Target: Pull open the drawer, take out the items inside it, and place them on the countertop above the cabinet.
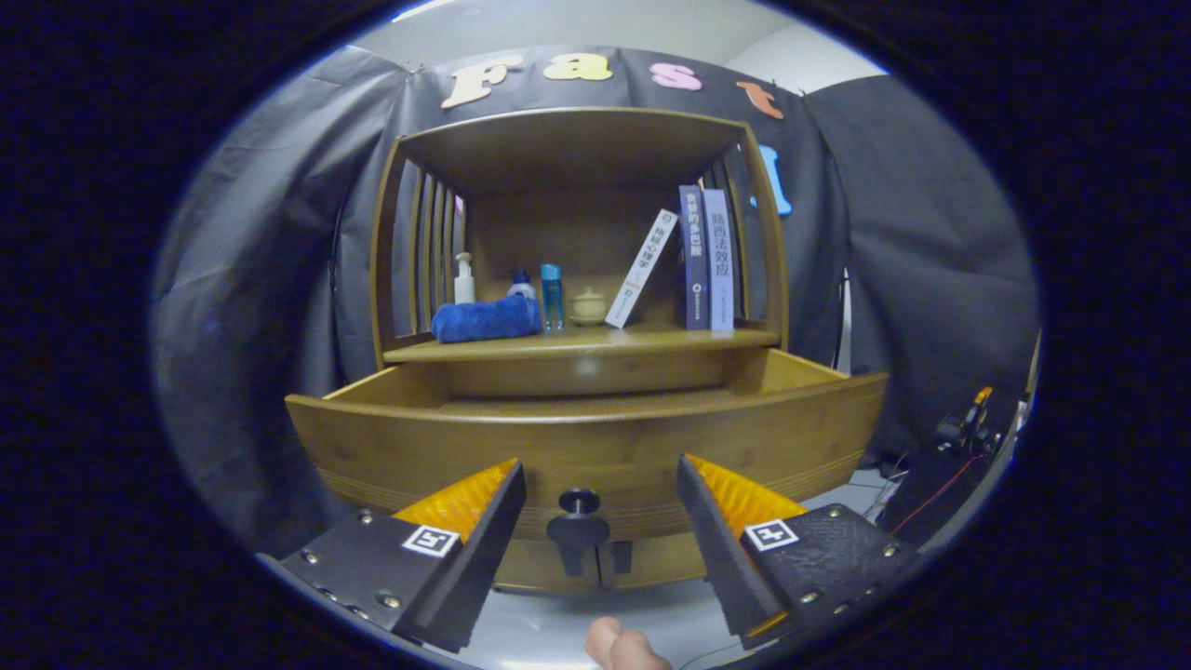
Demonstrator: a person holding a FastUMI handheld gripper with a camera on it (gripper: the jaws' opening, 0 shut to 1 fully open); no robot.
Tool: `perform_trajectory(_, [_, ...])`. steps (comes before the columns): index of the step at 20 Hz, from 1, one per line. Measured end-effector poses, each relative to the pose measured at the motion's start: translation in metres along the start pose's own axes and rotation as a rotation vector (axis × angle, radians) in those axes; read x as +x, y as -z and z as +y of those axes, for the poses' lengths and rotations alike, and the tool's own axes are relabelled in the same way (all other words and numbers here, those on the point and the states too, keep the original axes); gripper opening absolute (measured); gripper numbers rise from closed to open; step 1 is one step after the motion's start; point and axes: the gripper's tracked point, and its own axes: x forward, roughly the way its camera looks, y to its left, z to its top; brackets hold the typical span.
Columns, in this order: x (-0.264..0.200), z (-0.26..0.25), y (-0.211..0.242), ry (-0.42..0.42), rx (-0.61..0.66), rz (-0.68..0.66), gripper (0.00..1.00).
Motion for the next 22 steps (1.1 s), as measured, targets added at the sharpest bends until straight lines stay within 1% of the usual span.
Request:
perform_trajectory(4, [-0.006,0.014,-0.02,0.001,-0.029,-0.02,0.97])
perform_trajectory(6, [-0.004,0.016,-0.037,0.023,-0.066,-0.031,0.97])
perform_trajectory(8, [0.006,0.022,-0.056,0.03,-0.09,-0.032,0.97])
perform_trajectory(10, [0.022,0.031,-0.07,0.01,-0.121,-0.001,0.97])
perform_trajectory(12, [0.044,0.043,-0.07,-0.031,-0.166,0.085,0.97])
perform_trajectory(15, [0.082,0.058,-0.05,-0.1,-0.219,0.27,0.96])
perform_trajectory(18, [0.115,0.057,0.004,-0.136,-0.266,0.555,0.95])
perform_trajectory(19, [0.124,0.059,0.014,-0.154,-0.234,0.619,0.94])
perform_trajectory(20, [0.132,0.057,0.021,-0.154,-0.208,0.685,0.94])
perform_trajectory(22, [0.136,0.056,0.033,-0.135,-0.134,0.807,0.94])
